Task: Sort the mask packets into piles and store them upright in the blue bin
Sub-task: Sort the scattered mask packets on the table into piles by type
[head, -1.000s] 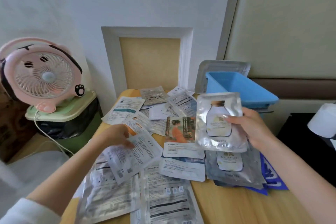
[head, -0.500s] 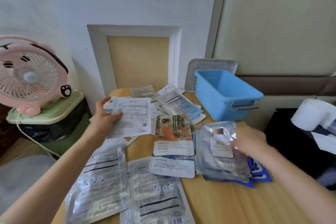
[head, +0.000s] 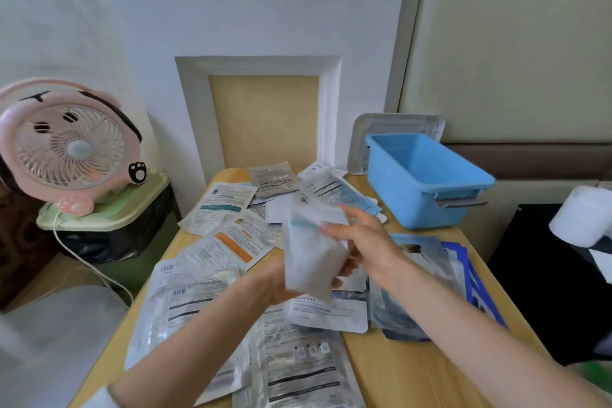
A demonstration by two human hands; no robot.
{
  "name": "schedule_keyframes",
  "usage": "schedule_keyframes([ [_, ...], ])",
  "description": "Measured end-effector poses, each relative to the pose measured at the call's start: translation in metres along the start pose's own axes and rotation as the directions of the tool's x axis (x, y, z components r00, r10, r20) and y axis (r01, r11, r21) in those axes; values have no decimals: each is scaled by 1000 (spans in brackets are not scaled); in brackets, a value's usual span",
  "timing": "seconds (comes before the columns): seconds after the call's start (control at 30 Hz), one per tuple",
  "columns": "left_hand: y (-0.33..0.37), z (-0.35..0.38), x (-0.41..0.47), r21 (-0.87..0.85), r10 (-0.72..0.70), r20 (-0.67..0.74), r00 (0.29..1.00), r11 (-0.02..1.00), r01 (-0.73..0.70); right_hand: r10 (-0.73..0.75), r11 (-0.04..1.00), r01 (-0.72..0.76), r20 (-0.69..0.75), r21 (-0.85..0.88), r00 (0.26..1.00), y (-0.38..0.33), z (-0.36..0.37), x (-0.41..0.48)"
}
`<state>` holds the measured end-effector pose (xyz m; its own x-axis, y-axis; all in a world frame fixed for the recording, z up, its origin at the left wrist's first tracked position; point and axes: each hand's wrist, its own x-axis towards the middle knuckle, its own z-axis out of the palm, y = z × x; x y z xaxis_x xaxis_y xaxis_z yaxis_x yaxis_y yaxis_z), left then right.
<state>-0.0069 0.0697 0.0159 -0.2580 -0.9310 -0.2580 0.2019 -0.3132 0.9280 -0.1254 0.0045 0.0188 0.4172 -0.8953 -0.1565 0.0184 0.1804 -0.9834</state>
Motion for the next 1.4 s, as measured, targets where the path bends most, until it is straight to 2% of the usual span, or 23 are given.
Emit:
schedule_keyframes([
  [0.07, 1, -20, 2, 9, 62, -164, 985, 998, -61, -18, 997, 27, -125, 69, 992, 0, -10, 8],
  [0.17, 10, -48, 4, -53, -12, -185, 983, 999, 2, -84, 996, 84, -219, -6, 972, -2, -26, 15],
  [0.23, 9, -54, 4, 165, -11, -144, 990, 986, 35, -120, 992, 106, -226, -75, 967, -2, -28, 16],
  [0.3, 4, -50, 3, 335, 59, -167, 984, 942, 0, -137, 989, 124, -183, -81, 974, 1, -25, 15],
  [0.37, -5, -46, 7, 303, 135, -254, 958, 951, -54, -110, 994, 107, -122, -32, 986, 6, -26, 14],
  [0.43, -11, -43, 11, 264, 159, -312, 937, 962, -75, -18, 999, 18, -11, -31, 1000, 12, -28, 11],
  [0.5, -8, -50, 14, 391, 179, -345, 921, 920, -32, 65, 989, -52, 86, -140, 994, 19, -31, 7],
  [0.57, 1, -76, 18, 613, 259, -427, 866, 787, 66, 84, 981, -71, 61, -179, 995, 24, -34, 7],
  [0.6, 6, -95, 20, 728, 304, -495, 814, 657, 197, 76, 982, -70, 27, -174, 997, 24, -35, 9],
  [0.63, 11, -116, 20, 798, 342, -562, 753, 464, 384, 70, 985, -69, 2, -158, 998, 24, -35, 11],
  [0.67, 12, -135, 19, 785, 331, -620, 712, 255, 564, 72, 988, -72, -5, -140, 997, 22, -35, 15],
  [0.7, 13, -150, 17, 736, 285, -666, 689, 101, 670, 81, 989, -80, 2, -123, 997, 20, -34, 18],
  [0.73, 12, -160, 17, 695, 230, -705, 671, 30, 719, 91, 990, -89, 16, -113, 996, 16, -30, 21],
  [0.8, 8, -173, 21, 654, 193, -750, 633, 72, 753, 100, 991, -96, 47, -92, 994, 12, -20, 30],
  [0.9, 9, -179, 27, 707, 249, -705, 664, 170, 687, 104, 993, -100, 62, -68, 993, 7, -1, 43],
  [0.97, 15, -178, 22, 723, 309, -691, 653, 276, 634, 100, 994, -98, 43, -51, 994, 6, 9, 51],
  [1.03, 27, -175, 11, 717, 464, -689, 557, 327, 615, 91, 996, -92, 52, 15, 994, 3, 16, 58],
  [1.13, 54, -166, -14, 745, 751, -584, 308, 345, 571, 48, 999, -49, 88, 14, 995, 1, 33, 63],
  [1.23, 69, -139, -31, 802, 886, -445, 131, 329, 499, -74, 909, 74, 15, -409, 997, 2, 51, 69],
  [1.27, 66, -125, -31, 833, 920, -373, 118, 277, 479, -101, 897, 124, 76, -424, 992, 3, 56, 70],
  [1.3, 59, -107, -30, 882, 938, -298, 175, 201, 426, -74, 942, 129, 184, -309, 980, 1, 62, 68],
  [1.37, 31, -74, -25, 982, 886, -89, 456, 0, 190, -59, 998, 61, 320, 4, 945, -1, 68, 59],
  [1.4, 16, -61, -22, 996, 803, 30, 595, -72, 47, -63, 991, 30, 265, 128, 962, -1, 67, 55],
])
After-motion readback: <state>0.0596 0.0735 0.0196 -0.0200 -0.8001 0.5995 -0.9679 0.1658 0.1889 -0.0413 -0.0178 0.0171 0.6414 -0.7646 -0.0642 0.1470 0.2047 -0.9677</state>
